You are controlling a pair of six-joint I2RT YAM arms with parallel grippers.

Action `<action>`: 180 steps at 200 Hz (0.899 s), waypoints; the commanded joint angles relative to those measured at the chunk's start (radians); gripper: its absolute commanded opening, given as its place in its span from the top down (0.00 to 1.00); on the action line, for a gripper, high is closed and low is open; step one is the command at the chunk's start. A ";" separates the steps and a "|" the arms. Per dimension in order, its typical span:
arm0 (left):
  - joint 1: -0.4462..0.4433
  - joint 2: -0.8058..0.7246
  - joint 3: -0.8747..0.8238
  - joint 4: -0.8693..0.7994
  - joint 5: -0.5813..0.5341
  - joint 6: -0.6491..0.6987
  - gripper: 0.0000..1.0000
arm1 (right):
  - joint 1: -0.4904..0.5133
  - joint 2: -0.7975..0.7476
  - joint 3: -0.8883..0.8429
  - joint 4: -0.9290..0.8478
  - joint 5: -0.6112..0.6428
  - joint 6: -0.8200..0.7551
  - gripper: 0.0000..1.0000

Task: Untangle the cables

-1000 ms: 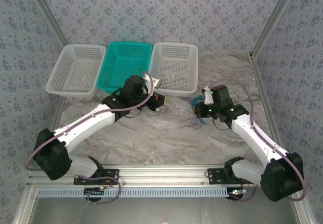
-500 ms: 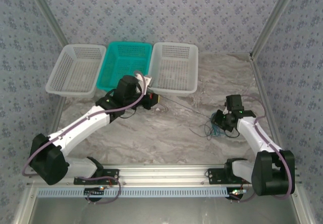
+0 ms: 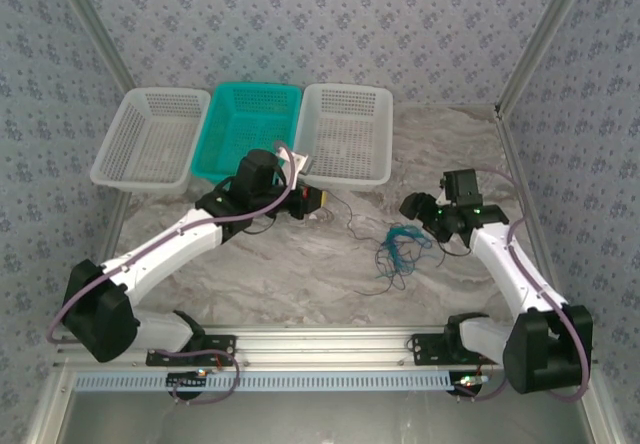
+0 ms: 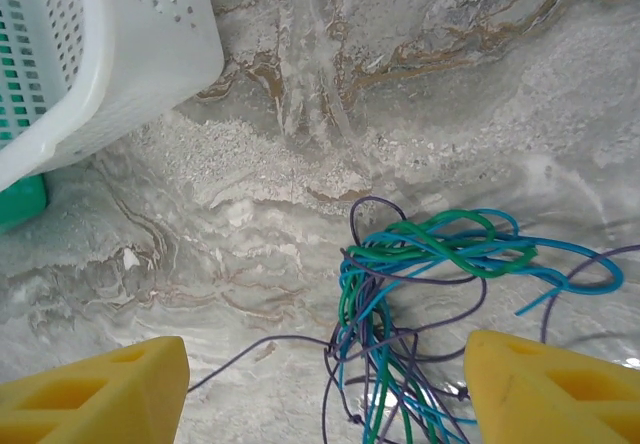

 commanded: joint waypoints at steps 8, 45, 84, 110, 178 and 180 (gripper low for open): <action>-0.007 -0.018 0.020 -0.003 -0.006 0.011 1.00 | 0.087 0.143 0.075 -0.020 0.080 0.069 0.25; -0.008 -0.052 0.008 -0.020 -0.052 0.023 1.00 | 0.188 0.366 0.140 -0.114 0.224 0.166 0.37; -0.007 -0.110 -0.010 -0.059 -0.136 0.031 1.00 | 0.187 0.457 0.088 -0.046 0.260 0.196 0.75; 0.006 -0.166 -0.019 -0.109 -0.257 0.022 1.00 | 0.173 0.454 0.087 -0.060 0.273 0.192 0.97; 0.398 -0.466 -0.174 -0.205 -0.360 -0.126 1.00 | -0.108 0.258 -0.027 -0.048 0.161 0.079 1.00; 0.417 -0.473 -0.180 -0.208 -0.348 -0.132 1.00 | -0.123 0.257 -0.030 -0.048 0.155 0.075 1.00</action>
